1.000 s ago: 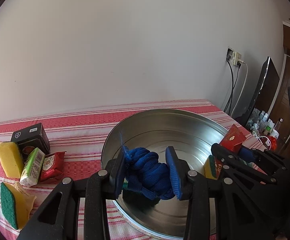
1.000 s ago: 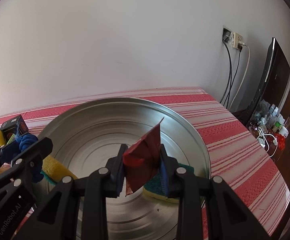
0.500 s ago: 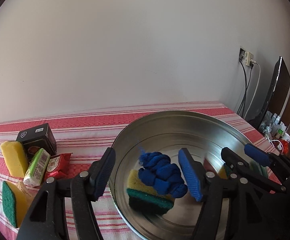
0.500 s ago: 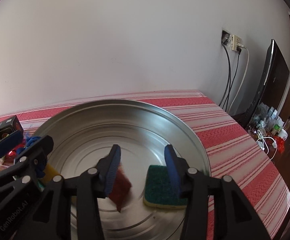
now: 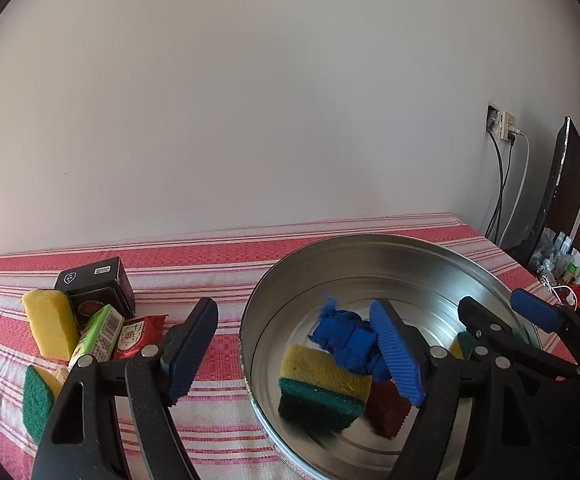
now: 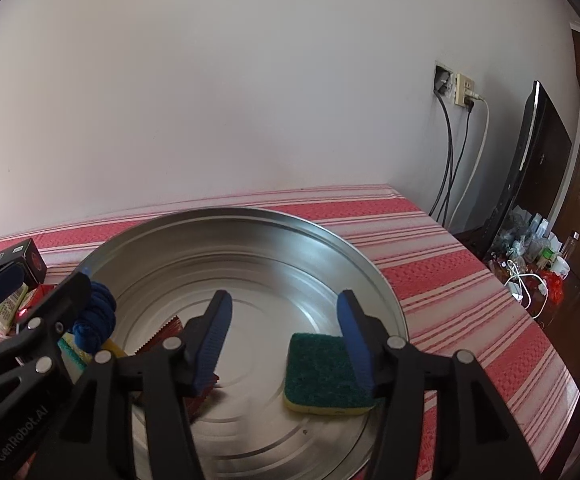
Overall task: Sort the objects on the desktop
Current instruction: 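Open right tool to drop the red packet while left tool drops the blue cloth, then withdraw both open tools from the tin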
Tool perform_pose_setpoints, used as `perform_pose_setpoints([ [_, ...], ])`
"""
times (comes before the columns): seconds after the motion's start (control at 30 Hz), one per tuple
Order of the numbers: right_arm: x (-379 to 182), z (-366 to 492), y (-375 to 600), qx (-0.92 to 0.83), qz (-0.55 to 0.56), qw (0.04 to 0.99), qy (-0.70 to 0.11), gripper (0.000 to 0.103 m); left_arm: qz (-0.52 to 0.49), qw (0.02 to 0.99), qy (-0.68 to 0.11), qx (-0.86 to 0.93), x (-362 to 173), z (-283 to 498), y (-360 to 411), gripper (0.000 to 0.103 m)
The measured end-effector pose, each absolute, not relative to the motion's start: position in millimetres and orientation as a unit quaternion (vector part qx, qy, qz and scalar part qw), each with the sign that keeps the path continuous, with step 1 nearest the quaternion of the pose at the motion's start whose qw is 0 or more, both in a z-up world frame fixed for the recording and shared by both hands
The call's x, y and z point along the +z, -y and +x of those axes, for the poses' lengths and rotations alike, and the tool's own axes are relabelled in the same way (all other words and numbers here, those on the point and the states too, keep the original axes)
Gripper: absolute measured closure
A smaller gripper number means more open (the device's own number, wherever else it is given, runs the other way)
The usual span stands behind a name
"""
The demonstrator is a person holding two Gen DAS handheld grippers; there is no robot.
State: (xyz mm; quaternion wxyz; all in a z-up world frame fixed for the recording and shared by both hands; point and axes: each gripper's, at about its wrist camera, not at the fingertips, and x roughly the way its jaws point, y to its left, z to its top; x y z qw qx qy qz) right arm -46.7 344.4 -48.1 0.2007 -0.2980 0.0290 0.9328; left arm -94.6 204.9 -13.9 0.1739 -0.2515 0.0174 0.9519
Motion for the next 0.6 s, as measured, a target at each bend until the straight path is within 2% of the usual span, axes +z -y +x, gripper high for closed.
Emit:
perform_pose_setpoints([
  [0.6,-35,-29,-331,0.938,-0.285,0.198,-0.026,0.047,-0.242,0.184,-0.01,0.953,-9,-77,-192,0.023],
])
